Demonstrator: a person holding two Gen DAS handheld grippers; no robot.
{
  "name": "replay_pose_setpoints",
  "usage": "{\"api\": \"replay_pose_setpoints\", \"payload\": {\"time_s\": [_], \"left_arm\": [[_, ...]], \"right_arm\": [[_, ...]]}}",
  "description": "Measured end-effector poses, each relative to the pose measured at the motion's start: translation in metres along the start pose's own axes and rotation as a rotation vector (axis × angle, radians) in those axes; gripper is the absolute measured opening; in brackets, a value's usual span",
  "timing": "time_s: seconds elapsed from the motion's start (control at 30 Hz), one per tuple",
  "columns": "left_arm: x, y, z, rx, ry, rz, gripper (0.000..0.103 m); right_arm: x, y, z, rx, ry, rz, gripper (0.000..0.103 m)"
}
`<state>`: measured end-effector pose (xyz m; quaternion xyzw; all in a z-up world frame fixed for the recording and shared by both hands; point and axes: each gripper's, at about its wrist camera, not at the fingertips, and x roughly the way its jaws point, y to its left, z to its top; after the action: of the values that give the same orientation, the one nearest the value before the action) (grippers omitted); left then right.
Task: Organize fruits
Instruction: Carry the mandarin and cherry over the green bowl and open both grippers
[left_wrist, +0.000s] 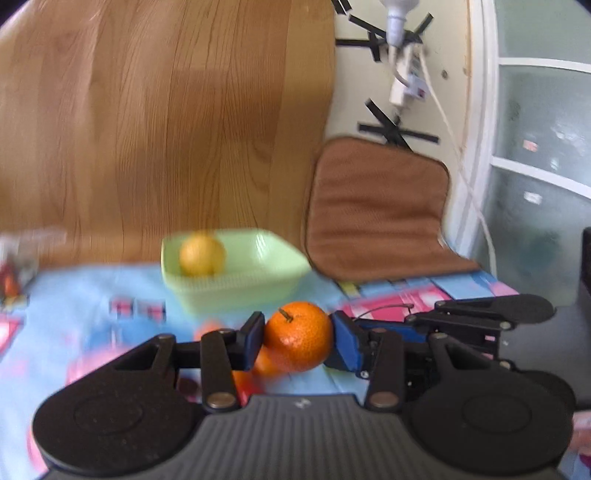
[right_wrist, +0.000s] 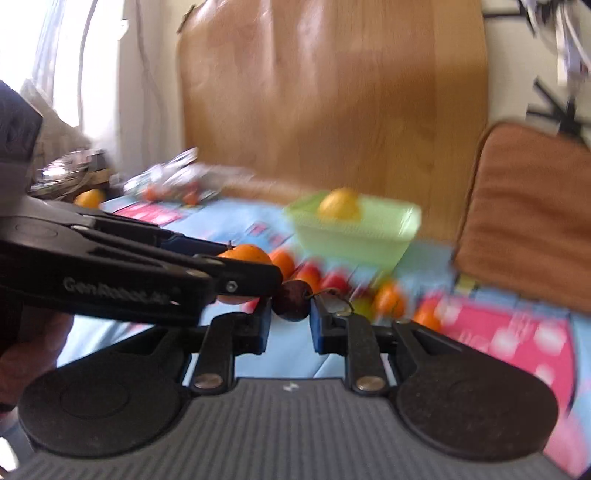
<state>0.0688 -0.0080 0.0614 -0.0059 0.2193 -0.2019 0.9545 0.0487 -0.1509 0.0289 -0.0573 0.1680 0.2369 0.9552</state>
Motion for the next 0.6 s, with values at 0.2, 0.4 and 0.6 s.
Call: {"api": "replay_pose_setpoints", "payload": {"time_s": [0.2, 0.4, 0.6], "left_arm": [[0.079, 0.045, 0.046, -0.122, 0.062, 0.031, 0.041], [0.127, 0.074, 0.050, -0.178, 0.165, 0.049, 0.041], [0.138, 0.075, 0.046, -0.169, 0.180, 0.060, 0.047]], "right_arm": [[0.071, -0.051, 0.037, 0.108, 0.013, -0.050, 0.025], [0.122, -0.074, 0.043, 0.143, 0.099, -0.066, 0.026], [0.131, -0.073, 0.041, 0.116, 0.114, -0.088, 0.039]]}}
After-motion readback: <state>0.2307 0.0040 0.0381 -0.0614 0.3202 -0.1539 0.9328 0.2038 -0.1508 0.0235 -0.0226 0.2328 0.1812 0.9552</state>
